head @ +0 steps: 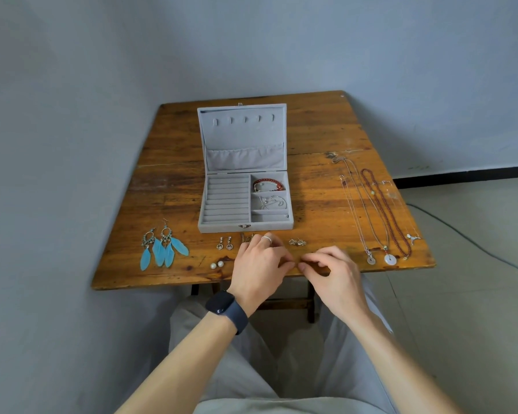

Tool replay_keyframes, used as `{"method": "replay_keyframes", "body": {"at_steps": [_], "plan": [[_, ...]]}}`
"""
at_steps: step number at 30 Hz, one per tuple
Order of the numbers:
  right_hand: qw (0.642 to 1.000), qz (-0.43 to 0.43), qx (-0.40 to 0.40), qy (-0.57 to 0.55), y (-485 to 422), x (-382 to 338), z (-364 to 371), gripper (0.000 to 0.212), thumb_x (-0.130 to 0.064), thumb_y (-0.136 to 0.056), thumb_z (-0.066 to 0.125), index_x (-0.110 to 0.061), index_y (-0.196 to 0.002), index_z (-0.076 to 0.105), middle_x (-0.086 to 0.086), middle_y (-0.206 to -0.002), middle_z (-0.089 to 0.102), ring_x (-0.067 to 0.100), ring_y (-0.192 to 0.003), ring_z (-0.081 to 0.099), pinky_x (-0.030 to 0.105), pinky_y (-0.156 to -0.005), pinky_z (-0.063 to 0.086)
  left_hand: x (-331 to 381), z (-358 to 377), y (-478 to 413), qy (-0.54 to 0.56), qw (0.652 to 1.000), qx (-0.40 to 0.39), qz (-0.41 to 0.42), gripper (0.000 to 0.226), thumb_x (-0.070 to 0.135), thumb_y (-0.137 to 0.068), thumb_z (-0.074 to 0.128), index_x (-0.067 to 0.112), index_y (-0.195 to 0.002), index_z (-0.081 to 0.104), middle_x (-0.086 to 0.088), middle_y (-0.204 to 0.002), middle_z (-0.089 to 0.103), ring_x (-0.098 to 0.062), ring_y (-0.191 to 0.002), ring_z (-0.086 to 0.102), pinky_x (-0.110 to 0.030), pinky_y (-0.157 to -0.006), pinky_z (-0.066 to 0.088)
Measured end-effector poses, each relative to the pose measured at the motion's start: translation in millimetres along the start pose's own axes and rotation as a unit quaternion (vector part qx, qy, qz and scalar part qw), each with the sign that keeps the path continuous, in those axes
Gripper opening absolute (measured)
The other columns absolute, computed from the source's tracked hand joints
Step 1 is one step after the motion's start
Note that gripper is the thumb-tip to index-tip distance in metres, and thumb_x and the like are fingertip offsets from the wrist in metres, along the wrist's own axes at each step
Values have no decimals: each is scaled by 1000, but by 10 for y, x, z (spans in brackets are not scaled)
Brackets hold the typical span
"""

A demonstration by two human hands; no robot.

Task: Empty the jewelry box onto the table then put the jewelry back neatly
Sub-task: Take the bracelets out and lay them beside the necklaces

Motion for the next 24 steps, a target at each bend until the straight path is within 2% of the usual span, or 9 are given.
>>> {"method": "replay_keyframes", "body": {"at_steps": [8,11,15,18,24], "plan": [[1000,12,-4,4,1,10,7,17,-26,-83,78,-22,-99,78,-12,-95,60,10,-89,57,35,-76,55,4,0,-7,-3,1000,-6,-2,20,46,-96,59,36,-107,73,13,-119,56,-13,-111,46,-31,-94,35],[1000,18,-15,-2,-5,5,-2,19,-27,-82,78,-22,-101,78,-13,-96,60,9,-89,57,31,-76,54,5,-24,-13,-11,1000,-4,-1,21,47,-96,58,37,-108,72,13,-119,57,-13,-111,46,-31,-93,35],[998,49,-40,-30,-26,15,-29,20,-27,-83,77,-26,-103,76,-16,-98,60,2,-86,58,19,-76,50,-21,-72,-17,-26,1000,-7,9,22,49,-94,59,37,-109,71,12,-118,60,-14,-111,47,-32,-94,35],[995,70,-37,-63,-107,8,-114,18,-26,-87,73,-30,-104,73,-18,-99,63,-3,-87,60,21,-77,53,-121,-190,-35,-32,999,6,8,28,53,-94,56,37,-111,71,13,-117,62,-12,-110,48,-30,-95,35],[998,28,-35,-37,-691,-359,-211,16,-32,-90,69,-38,-104,66,-20,-96,62,-4,-88,59,10,-69,44,-551,-617,-386,-10,997,61,-45,33,44,-99,51,35,-130,58,7,-126,59,-16,-119,50,-35,-99,43]]}}
Point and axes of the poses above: each hand's wrist, its own y-axis away from the middle knuckle, its own z-axis out of the palm, x = y × z, the point moved 9 cm from there along -y, towards the middle knuckle
